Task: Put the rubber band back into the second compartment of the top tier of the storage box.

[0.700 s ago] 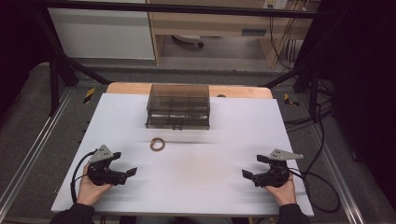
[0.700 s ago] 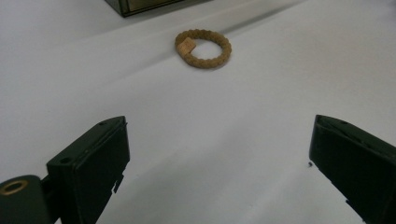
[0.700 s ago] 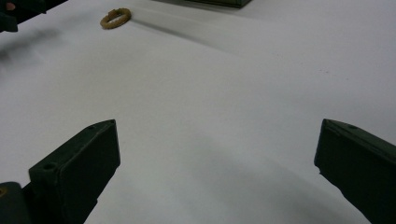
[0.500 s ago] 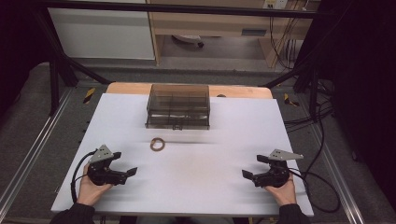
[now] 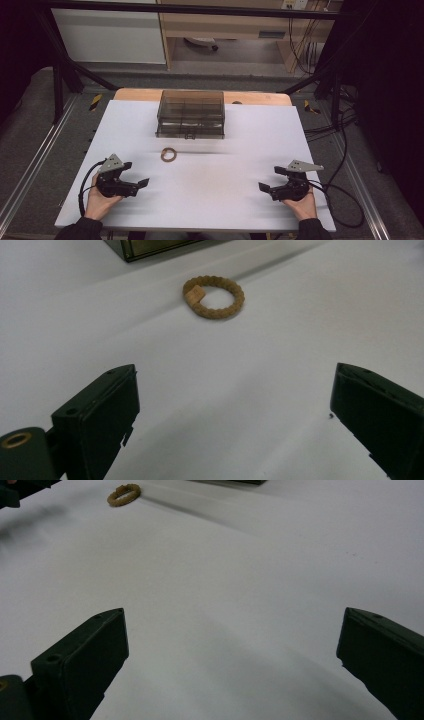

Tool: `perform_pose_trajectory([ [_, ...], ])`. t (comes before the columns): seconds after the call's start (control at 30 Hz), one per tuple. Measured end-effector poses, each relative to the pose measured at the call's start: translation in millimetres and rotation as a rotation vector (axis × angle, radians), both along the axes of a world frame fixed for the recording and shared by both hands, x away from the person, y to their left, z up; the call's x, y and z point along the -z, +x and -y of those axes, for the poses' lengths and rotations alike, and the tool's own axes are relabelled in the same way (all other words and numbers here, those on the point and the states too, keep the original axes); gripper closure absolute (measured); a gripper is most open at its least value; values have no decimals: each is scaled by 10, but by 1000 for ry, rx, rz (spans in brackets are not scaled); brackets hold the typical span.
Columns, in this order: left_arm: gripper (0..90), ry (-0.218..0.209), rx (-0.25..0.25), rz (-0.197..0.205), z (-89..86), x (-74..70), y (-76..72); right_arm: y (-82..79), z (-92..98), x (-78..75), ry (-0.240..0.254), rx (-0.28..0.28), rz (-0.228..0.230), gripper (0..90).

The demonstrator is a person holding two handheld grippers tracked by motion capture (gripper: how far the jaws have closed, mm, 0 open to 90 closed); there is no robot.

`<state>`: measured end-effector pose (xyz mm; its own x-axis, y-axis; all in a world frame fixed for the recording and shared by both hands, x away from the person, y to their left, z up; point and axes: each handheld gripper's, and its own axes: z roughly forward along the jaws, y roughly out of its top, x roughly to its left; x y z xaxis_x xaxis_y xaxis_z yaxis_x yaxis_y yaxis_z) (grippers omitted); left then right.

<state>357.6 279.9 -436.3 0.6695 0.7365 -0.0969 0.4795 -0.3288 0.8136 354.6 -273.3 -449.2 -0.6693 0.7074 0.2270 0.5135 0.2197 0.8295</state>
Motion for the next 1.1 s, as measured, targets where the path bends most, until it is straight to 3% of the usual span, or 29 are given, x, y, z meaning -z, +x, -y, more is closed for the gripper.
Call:
perform_pose_trajectory([
  [1.1, 50, 40, 33, -23, 324, -15, 88, 6, -1, 5, -13, -2, 3, 7],
])
